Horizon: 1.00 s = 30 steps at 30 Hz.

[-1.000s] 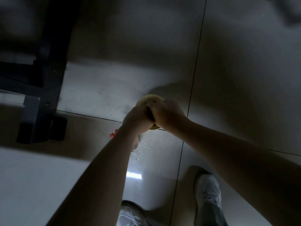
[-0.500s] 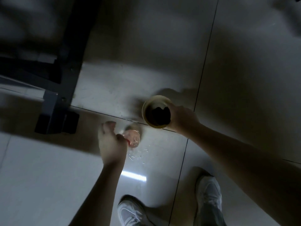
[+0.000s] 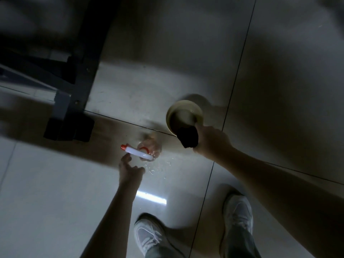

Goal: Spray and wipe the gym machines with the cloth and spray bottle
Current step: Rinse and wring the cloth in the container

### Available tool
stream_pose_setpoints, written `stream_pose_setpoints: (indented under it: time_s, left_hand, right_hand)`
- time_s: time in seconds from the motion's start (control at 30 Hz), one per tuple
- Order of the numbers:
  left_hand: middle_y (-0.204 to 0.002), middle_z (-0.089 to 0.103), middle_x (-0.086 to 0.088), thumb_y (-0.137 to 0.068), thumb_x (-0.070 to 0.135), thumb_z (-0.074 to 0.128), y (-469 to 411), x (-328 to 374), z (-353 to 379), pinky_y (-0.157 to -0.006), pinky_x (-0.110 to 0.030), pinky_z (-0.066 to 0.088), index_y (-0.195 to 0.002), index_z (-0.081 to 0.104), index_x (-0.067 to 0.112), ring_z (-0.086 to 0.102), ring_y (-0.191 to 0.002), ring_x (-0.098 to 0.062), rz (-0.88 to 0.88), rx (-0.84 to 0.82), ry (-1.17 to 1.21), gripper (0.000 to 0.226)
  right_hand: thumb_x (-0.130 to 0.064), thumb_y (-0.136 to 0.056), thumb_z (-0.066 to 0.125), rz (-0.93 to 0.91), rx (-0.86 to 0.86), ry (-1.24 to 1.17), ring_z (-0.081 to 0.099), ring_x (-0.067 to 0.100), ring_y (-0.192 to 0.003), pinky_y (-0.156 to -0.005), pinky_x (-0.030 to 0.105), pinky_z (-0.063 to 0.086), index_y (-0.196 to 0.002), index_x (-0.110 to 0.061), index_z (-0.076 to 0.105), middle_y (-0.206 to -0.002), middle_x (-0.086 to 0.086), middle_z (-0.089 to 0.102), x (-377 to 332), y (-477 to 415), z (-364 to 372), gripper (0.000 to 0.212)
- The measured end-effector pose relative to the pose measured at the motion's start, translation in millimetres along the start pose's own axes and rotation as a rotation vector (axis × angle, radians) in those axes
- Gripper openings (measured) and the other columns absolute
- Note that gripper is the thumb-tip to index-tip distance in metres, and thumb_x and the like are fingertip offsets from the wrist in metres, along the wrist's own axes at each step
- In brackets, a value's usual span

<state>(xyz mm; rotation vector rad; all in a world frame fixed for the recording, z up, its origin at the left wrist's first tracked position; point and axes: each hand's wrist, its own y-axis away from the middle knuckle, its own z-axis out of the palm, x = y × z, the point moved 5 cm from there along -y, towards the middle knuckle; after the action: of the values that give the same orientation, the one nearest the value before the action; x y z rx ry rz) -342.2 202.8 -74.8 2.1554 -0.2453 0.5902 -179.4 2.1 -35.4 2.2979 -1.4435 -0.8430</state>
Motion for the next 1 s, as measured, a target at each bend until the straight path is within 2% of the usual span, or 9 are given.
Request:
stream_pose_setpoints:
  time_s: [0.1,0.2,0.27,0.4,0.43,0.53,0.7,0.87,1.0]
  left_hand:
    - [-0.146,0.035,-0.005,-0.07,-0.01,0.077,0.2,2.8,19.4,-0.098,-0.039,0.046,-0.15,0.016,0.022,0.044,-0.127,-0.029,0.086,-0.116,0.052,0.106]
    - [-0.138,0.039,-0.002,-0.064,0.0,0.085,-2.8,11.8,26.5,-0.094,-0.028,0.039,-0.147,0.02,0.014,0.042,-0.124,-0.022,0.161,0.033,0.107,0.106]
    - [-0.136,0.042,-0.01,-0.063,0.008,0.088,-7.9,14.6,27.6,-0.092,-0.026,0.035,-0.146,0.022,0.009,0.044,-0.122,-0.026,0.206,0.148,0.129,0.106]
    - [-0.124,0.053,-0.015,-0.055,0.034,0.087,-19.9,20.0,27.4,-0.095,-0.046,0.049,-0.143,0.02,0.021,0.056,-0.112,-0.034,0.3,0.135,0.019,0.111]
    - [-0.121,0.055,-0.017,-0.056,0.035,0.086,-22.9,19.3,27.3,-0.096,-0.047,0.049,-0.142,0.022,0.02,0.057,-0.11,-0.035,0.31,0.122,-0.024,0.108]
    - [-0.126,0.053,-0.024,-0.074,0.021,0.079,-23.7,26.8,19.4,-0.095,-0.027,0.035,-0.142,0.029,0.0,0.053,-0.116,-0.038,0.375,0.169,-0.098,0.087]
    - [-0.122,0.057,-0.027,-0.093,0.016,0.06,-18.3,34.2,10.9,-0.085,-0.026,0.038,-0.138,0.035,-0.002,0.056,-0.112,-0.041,0.465,0.18,-0.138,0.055]
    - [-0.129,0.053,-0.019,-0.08,0.015,0.075,-9.7,32.6,11.5,-0.096,-0.047,0.049,-0.142,0.033,0.009,0.053,-0.117,-0.036,0.457,0.06,-0.248,0.075]
    - [-0.123,0.052,-0.012,-0.074,0.014,0.079,13.8,37.6,12.2,-0.091,-0.041,0.05,-0.138,0.04,0.011,0.055,-0.11,-0.029,0.523,0.021,-0.148,0.075]
  right_hand:
    - [-0.035,-0.082,0.069,0.027,0.044,-0.035,0.062,0.023,-0.09,-0.067,0.029,0.047,-0.131,-0.016,0.037,-0.104,0.006,0.063,-0.5,-1.6,-4.0,0.062]
    - [-0.04,-0.077,0.073,0.053,0.063,-0.091,0.062,0.025,-0.096,-0.073,0.031,0.049,-0.138,-0.018,0.03,-0.109,0.006,0.063,-1.7,-3.8,-5.4,0.078]
    - [-0.042,-0.074,0.075,0.044,0.069,-0.099,0.062,0.026,-0.097,-0.077,0.036,0.052,-0.139,-0.02,0.028,-0.111,0.006,0.063,-3.8,-4.0,-3.9,0.083]
    - [-0.045,-0.073,0.075,0.013,0.082,-0.102,0.06,0.028,-0.101,-0.081,0.037,0.051,-0.139,-0.023,0.03,-0.116,0.007,0.061,-3.6,-1.4,-3.0,0.083]
    - [-0.045,-0.074,0.074,0.016,0.088,-0.111,0.06,0.028,-0.101,-0.081,0.036,0.051,-0.139,-0.023,0.031,-0.116,0.007,0.061,-2.3,-0.5,-2.7,0.081]
    - [-0.044,-0.073,0.075,0.007,0.092,-0.156,0.062,0.027,-0.097,-0.079,0.04,0.053,-0.136,-0.021,0.035,-0.113,0.007,0.063,-1.3,2.5,0.8,0.078]
    - [-0.045,-0.073,0.074,0.009,0.108,-0.183,0.062,0.026,-0.096,-0.078,0.04,0.054,-0.135,-0.022,0.036,-0.112,0.006,0.064,-2.5,2.2,2.5,0.075]
    - [-0.04,-0.075,0.074,0.039,0.134,-0.256,0.063,0.024,-0.093,-0.071,0.027,0.048,-0.135,-0.022,0.037,-0.108,0.004,0.065,-10.3,12.9,-2.1,0.073]
    - [-0.041,-0.075,0.073,0.055,0.144,-0.273,0.063,0.025,-0.094,-0.074,0.033,0.053,-0.135,-0.022,0.036,-0.107,0.005,0.064,-19.5,23.0,-12.1,0.073]
